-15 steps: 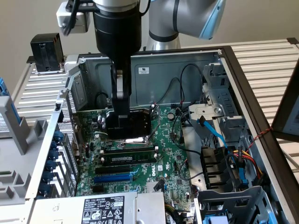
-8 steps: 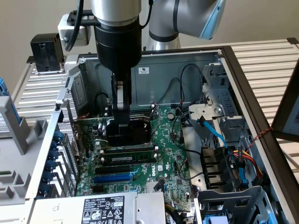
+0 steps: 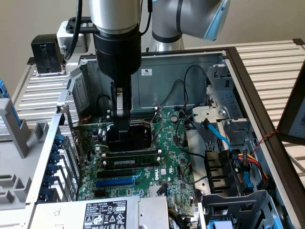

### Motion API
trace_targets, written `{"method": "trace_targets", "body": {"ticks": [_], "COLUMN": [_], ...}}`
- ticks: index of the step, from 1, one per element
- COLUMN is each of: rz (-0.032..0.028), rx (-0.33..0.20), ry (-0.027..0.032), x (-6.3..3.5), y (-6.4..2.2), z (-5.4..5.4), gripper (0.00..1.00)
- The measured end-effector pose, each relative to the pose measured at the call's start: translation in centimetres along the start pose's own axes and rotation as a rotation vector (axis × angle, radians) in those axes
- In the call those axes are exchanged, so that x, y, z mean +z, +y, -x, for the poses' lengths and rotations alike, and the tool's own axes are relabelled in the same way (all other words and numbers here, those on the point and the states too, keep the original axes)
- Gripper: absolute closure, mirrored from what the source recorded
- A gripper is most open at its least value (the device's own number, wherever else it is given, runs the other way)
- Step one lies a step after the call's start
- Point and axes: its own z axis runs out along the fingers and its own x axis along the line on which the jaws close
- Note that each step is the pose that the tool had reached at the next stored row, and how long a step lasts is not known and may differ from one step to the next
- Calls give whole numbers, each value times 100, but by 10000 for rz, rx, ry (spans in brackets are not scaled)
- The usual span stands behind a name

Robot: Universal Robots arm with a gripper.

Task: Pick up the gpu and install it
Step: 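Insert the gpu into the slot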

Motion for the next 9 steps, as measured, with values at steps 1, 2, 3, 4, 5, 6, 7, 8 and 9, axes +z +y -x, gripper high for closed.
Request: {"method": "trace_targets", "body": {"ticks": [1,2,3,4,5,6,7,8,9], "rz": [1,1,0,0,1,1,1,1,1], "rx": [0,0,2,1,1,1,0,1,0], "ry": [0,0,0,0,0,-1,1,0,0], "x": [0,0,2,4,7,9,9,9,9], "y": [1,4,5,5,5,5,5,5,5], "z": [0,0,6,21,36,42,42,42,42], "gripper": [74,74,74,74,74,74,74,74,74]}}
